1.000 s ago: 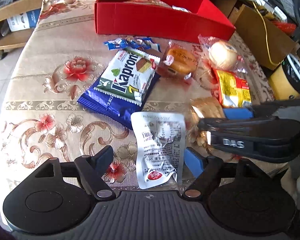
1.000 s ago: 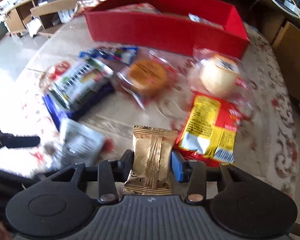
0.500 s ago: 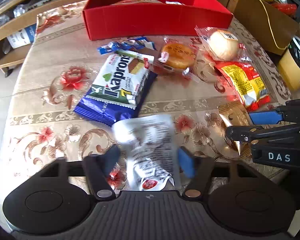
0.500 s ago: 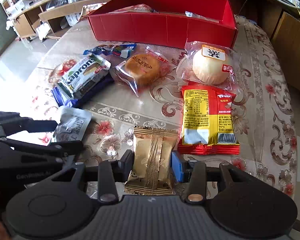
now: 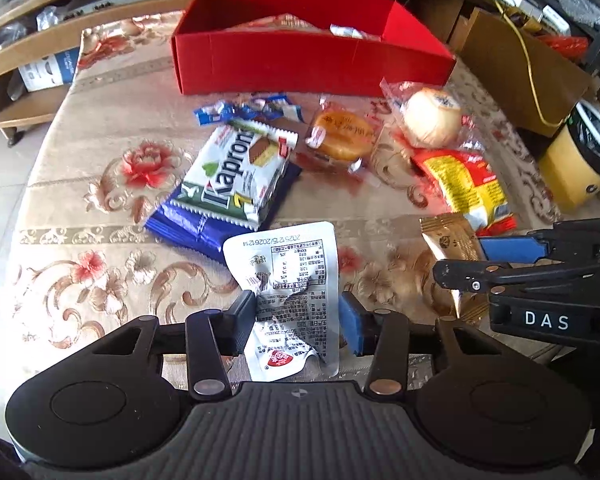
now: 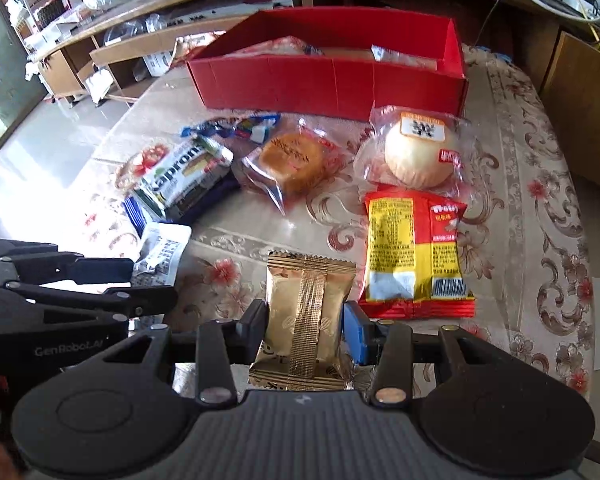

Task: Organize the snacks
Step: 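Carry the white packet and gold pastry up over the red box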

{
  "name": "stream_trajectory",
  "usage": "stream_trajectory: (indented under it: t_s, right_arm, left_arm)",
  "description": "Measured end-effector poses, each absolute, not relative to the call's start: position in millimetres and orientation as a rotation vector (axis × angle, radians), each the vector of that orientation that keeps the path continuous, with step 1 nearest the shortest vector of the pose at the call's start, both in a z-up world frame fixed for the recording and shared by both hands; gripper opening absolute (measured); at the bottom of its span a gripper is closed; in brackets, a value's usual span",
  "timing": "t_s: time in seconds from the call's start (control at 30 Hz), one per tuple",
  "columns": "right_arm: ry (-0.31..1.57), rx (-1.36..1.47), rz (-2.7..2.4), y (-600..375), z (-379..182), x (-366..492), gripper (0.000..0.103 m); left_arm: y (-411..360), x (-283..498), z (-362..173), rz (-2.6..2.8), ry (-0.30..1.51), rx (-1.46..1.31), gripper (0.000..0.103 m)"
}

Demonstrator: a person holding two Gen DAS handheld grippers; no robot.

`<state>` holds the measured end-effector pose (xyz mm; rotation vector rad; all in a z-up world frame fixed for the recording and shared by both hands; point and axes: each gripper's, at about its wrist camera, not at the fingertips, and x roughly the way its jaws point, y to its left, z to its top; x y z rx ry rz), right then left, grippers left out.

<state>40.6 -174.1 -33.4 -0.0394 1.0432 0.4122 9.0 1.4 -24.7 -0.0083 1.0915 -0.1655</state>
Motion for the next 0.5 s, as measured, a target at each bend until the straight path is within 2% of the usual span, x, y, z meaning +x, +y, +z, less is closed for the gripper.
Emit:
stream_trajectory:
  t_s: [0.5]
  right_arm:
    - [1.011, 0.004, 0.412, -179, -23, 42, 0.044]
  left_arm:
    - [-4, 13, -10, -0.196, 1.041, -0.031, 0.053]
